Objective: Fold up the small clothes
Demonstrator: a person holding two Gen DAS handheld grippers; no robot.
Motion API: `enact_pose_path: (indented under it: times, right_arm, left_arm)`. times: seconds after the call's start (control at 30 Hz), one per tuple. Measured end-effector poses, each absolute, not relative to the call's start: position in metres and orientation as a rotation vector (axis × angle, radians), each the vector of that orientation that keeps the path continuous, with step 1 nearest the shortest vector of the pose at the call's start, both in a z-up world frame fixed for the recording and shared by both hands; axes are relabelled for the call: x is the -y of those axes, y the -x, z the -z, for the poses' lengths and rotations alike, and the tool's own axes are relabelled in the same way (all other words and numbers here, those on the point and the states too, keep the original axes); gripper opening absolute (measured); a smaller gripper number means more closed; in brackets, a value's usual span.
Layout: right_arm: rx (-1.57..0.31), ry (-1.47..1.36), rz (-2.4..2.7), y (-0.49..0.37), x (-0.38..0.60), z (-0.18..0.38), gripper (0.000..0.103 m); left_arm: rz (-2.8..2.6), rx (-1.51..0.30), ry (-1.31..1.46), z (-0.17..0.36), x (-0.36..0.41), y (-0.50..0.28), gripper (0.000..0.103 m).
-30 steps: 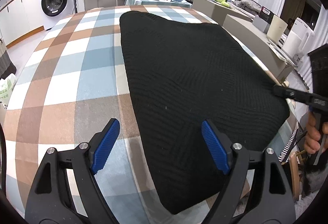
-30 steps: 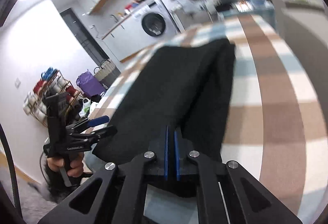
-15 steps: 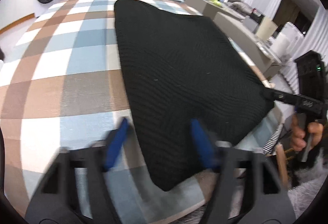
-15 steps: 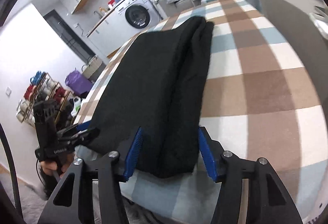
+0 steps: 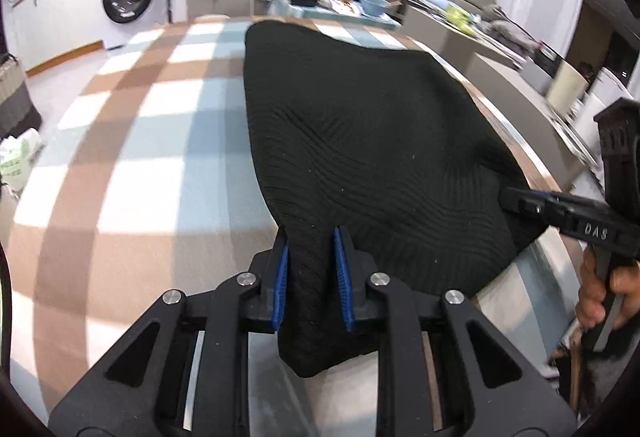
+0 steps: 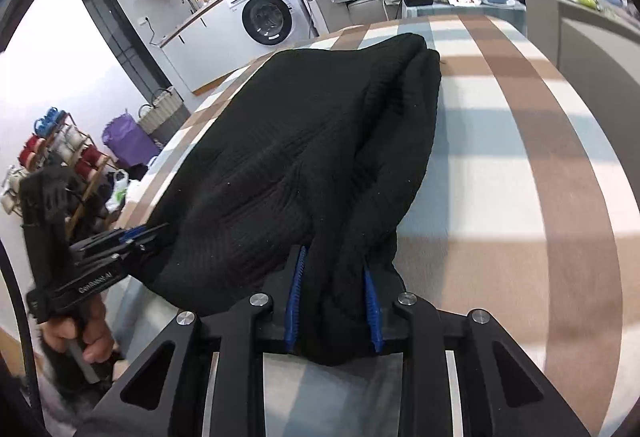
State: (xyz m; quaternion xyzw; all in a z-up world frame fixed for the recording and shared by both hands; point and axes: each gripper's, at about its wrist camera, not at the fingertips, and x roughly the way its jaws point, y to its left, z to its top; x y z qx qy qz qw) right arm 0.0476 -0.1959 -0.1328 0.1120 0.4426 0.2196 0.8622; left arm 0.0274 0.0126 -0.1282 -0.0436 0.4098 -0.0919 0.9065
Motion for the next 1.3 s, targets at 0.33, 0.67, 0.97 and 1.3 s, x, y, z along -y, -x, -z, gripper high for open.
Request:
enact_pose_path:
  times: [0.33, 0.67, 0.97, 1.3]
  right_arm:
    - [-0.913, -0.234, -0.446, -0.095, 0.181, 0.132, 0.028]
    - [-0.901, -0.208, -0.430, -0.095, 0.176, 0.130, 0.029]
    - [-0.856, -0.167, -0.411, -0.082, 0.181, 0.121, 0.056]
    - [-0.612, -0.121, -0.444, -0.037, 0.193, 0.081, 0.103]
  left_arm:
    - [0.122, -0.818, 0.054, 0.127, -0.023, -0.072, 0.018]
    - [0.119, -0.817, 0.067, 0.131, -0.024, -0.075, 0.018]
    - [0.088, -0.759, 0.084, 0.121, -0.030, -0.052, 0.067]
    - [0.070, -0.596, 0.065, 0.098, -0.035, -0.019, 0.102]
